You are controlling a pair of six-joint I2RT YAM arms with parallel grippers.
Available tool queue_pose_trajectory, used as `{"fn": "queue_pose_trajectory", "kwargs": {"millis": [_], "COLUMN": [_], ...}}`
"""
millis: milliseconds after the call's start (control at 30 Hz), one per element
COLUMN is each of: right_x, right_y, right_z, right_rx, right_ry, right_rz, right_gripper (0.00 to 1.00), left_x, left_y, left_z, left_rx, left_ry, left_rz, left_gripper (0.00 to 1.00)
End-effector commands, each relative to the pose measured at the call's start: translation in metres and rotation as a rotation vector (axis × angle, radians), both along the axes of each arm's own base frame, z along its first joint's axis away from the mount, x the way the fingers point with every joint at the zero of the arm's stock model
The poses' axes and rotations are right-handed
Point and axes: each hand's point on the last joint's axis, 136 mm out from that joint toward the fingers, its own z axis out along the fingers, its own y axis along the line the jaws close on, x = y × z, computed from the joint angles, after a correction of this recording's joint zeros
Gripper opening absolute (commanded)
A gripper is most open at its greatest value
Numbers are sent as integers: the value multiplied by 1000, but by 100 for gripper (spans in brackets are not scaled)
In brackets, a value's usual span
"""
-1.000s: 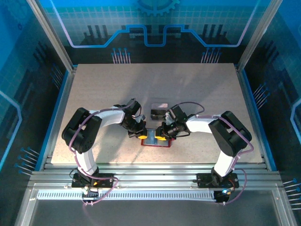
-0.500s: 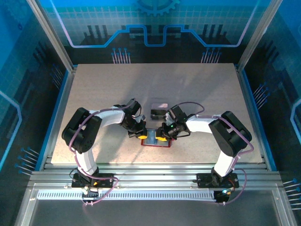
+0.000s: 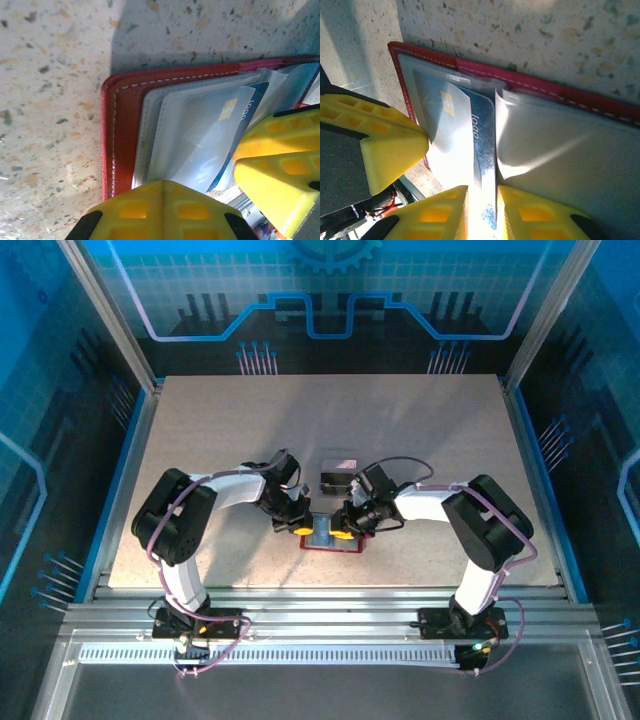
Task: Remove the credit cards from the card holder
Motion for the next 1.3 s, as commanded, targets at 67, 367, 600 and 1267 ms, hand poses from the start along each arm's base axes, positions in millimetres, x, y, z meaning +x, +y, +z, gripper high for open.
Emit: {"fn": "queue_pose_trajectory", "kwargs": {"millis": [67, 367, 600, 1267], "right_x": [-6, -6, -4, 5], "right_y": [-14, -15, -10, 8], "right_z": [-21, -14, -7, 14], "right_rx": [-84, -176, -181, -146], "right_ry": [43, 15, 3, -30], "right_rz": [-7, 44, 53, 56], "right_gripper": [22, 22, 23, 23], "left_x": [-21, -21, -22, -22], "left_y": [16, 16, 16, 16], "left_z": [-19, -19, -19, -16], "left_rx": [88, 86, 85, 78], "left_ry": [77, 77, 77, 73], "left_rz": [-15, -15, -17, -14], "left_gripper": [0, 0, 0, 0]}}
